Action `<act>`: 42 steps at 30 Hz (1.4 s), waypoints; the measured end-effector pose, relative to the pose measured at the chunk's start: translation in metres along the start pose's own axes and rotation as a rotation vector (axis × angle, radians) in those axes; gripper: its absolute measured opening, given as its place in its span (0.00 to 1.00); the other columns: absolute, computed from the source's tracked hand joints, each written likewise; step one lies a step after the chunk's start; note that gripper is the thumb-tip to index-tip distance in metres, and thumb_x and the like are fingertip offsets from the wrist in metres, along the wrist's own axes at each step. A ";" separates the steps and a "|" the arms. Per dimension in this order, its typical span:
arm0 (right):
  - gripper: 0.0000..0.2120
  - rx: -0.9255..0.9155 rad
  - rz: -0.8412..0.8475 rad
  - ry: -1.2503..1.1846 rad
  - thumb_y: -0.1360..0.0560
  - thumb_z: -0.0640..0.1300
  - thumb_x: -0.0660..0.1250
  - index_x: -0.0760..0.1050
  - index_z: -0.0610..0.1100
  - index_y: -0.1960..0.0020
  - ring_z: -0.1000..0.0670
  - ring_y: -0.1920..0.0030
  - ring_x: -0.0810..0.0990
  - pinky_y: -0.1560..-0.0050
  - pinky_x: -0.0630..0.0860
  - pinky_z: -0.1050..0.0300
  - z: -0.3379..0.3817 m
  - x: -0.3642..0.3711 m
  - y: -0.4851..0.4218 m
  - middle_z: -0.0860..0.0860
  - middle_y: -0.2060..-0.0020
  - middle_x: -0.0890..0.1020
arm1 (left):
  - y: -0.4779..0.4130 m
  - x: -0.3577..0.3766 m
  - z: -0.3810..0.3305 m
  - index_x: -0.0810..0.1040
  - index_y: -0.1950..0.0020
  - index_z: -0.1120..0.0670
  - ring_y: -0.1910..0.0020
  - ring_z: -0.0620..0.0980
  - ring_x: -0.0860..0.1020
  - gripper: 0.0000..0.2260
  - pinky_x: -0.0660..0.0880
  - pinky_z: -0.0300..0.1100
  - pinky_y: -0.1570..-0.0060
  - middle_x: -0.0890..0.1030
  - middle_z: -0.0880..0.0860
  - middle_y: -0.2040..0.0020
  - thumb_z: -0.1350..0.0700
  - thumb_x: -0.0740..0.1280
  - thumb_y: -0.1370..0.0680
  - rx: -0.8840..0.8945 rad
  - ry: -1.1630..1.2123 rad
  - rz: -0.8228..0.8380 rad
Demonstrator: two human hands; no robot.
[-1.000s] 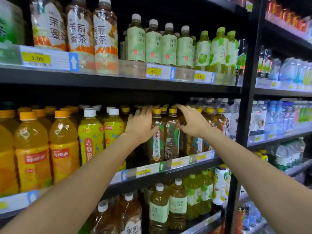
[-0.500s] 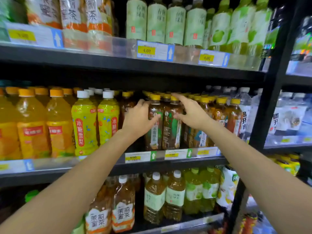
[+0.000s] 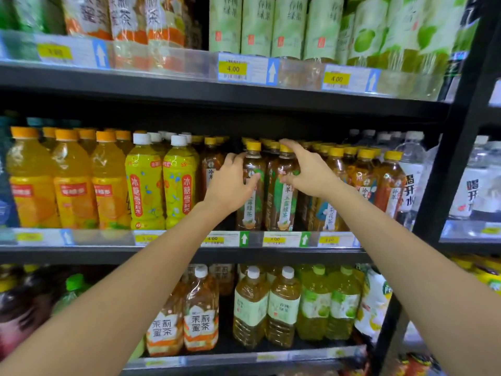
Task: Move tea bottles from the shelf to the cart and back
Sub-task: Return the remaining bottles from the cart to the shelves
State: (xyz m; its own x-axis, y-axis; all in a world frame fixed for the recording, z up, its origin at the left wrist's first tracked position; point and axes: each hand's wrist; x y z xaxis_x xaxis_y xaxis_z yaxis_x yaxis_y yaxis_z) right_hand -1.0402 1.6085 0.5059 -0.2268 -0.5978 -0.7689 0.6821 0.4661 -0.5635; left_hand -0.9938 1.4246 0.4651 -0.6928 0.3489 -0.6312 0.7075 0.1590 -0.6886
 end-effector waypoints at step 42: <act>0.32 -0.032 -0.359 0.048 0.24 0.40 0.70 0.63 0.46 0.24 0.48 0.32 0.68 0.43 0.72 0.59 0.036 0.044 0.129 0.47 0.31 0.68 | 0.116 -0.035 0.006 0.69 0.27 0.55 0.31 0.56 0.68 0.28 0.68 0.53 0.34 0.71 0.55 0.30 0.42 0.65 0.22 0.282 -0.318 -0.122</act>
State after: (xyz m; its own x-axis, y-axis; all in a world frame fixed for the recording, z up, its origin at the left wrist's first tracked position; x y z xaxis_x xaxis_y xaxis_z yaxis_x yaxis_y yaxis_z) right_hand -0.9377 1.6191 0.4104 -0.4807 -0.6959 -0.5336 0.5312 0.2530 -0.8086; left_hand -0.8886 1.4251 0.4051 -0.8089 0.0350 -0.5869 0.5822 -0.0923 -0.8078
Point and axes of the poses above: each hand's wrist, its own y-axis away from the middle knuckle, its own x-axis out of the palm, z = x × y
